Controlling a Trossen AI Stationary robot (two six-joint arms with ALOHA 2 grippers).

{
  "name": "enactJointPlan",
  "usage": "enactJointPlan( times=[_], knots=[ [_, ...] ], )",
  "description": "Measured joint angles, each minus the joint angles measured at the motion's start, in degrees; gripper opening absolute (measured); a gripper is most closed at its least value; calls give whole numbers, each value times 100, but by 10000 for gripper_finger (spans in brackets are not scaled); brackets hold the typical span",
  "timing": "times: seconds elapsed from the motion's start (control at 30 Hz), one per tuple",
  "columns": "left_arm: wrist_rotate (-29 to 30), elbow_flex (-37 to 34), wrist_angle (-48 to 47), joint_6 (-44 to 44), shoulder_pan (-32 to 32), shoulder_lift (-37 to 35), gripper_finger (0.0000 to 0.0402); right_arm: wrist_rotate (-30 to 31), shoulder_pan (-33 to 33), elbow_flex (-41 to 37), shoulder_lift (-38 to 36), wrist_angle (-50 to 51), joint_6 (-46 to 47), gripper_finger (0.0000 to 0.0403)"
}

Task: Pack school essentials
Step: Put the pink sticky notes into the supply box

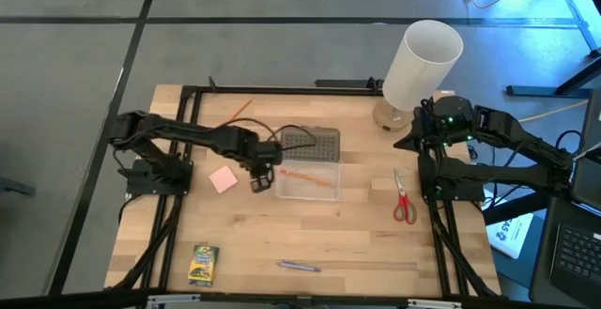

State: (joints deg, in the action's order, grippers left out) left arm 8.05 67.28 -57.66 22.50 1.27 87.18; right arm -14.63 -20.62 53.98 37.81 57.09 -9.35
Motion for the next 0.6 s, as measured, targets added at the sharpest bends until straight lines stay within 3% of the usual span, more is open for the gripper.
enactJointPlan(
  times=[0.3, 0.43, 0.6],
  knots=[
    [51, -329, -622, 2284, 1224, -1271, 92, 0, 383, 0, 30, -498, -33, 7],
    [424, -339, -1328, 3166, 1671, -1489, 92, 2, 643, 0, 68, -723, -17, 7],
    [475, -347, -2004, 3728, 1743, -1504, 92, 1, 921, 0, 276, -863, -40, 7]
  ],
)
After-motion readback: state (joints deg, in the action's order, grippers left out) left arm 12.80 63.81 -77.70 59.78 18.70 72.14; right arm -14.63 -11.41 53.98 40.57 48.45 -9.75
